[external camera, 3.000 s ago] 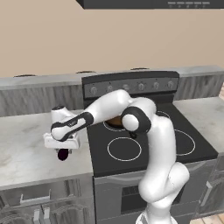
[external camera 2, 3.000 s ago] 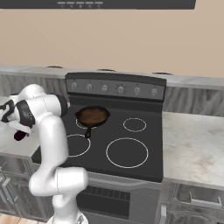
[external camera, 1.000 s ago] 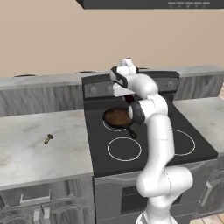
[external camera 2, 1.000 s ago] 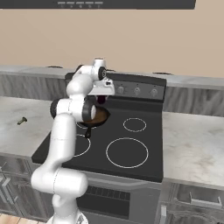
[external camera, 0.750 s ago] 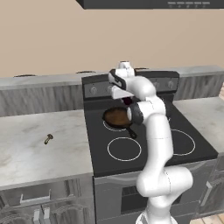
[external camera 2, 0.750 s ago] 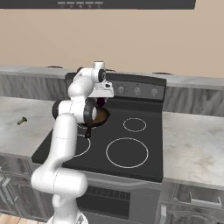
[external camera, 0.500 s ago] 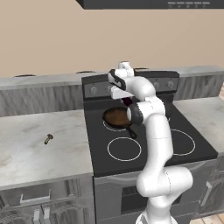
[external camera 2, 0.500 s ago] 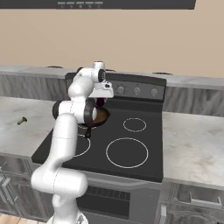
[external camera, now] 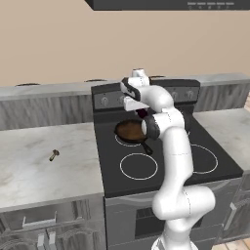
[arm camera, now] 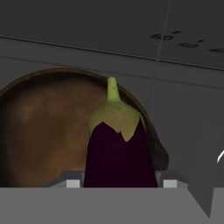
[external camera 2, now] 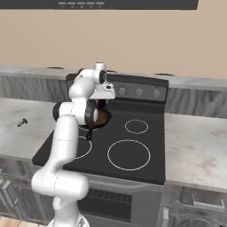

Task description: Put the mushroom and eggplant in the pan. Then turn on the rear left burner and set the heat to medium.

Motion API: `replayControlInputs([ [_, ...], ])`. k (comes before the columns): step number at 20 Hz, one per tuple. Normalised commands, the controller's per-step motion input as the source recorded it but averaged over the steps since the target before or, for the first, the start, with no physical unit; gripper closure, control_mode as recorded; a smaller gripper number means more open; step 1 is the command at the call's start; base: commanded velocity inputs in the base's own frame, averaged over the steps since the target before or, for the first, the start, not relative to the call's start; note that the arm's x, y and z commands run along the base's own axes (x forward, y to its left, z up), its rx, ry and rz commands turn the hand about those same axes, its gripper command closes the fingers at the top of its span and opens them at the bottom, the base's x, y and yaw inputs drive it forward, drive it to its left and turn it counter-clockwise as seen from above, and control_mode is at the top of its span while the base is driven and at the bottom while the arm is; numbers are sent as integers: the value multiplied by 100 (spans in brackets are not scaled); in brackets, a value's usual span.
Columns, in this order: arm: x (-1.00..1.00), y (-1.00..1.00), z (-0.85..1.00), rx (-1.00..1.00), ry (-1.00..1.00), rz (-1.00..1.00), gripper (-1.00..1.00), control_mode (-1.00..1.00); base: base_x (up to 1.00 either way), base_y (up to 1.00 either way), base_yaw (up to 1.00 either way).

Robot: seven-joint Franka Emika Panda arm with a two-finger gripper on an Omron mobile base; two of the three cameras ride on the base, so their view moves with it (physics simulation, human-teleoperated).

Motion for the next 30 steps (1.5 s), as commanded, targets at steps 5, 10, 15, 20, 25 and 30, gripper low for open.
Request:
replayControlInputs([
  [5, -6, 0, -96, 0, 14, 0, 100, -100, 0, 0, 0],
  [10, -55, -5, -63, 0, -4, 0, 100, -100, 0, 0, 0],
  [15, -84, -6, -25, 2, -17, -1, 100, -100, 0, 0, 0],
  [20, -44, -2, -19, 0, -11, 0, 100, -100, 0, 0, 0],
  [25, -16, 0, -28, 0, -5, -1, 100, -100, 0, 0, 0],
  [30, -5, 0, -16, 0, -2, 0, 100, -100, 0, 0, 0],
])
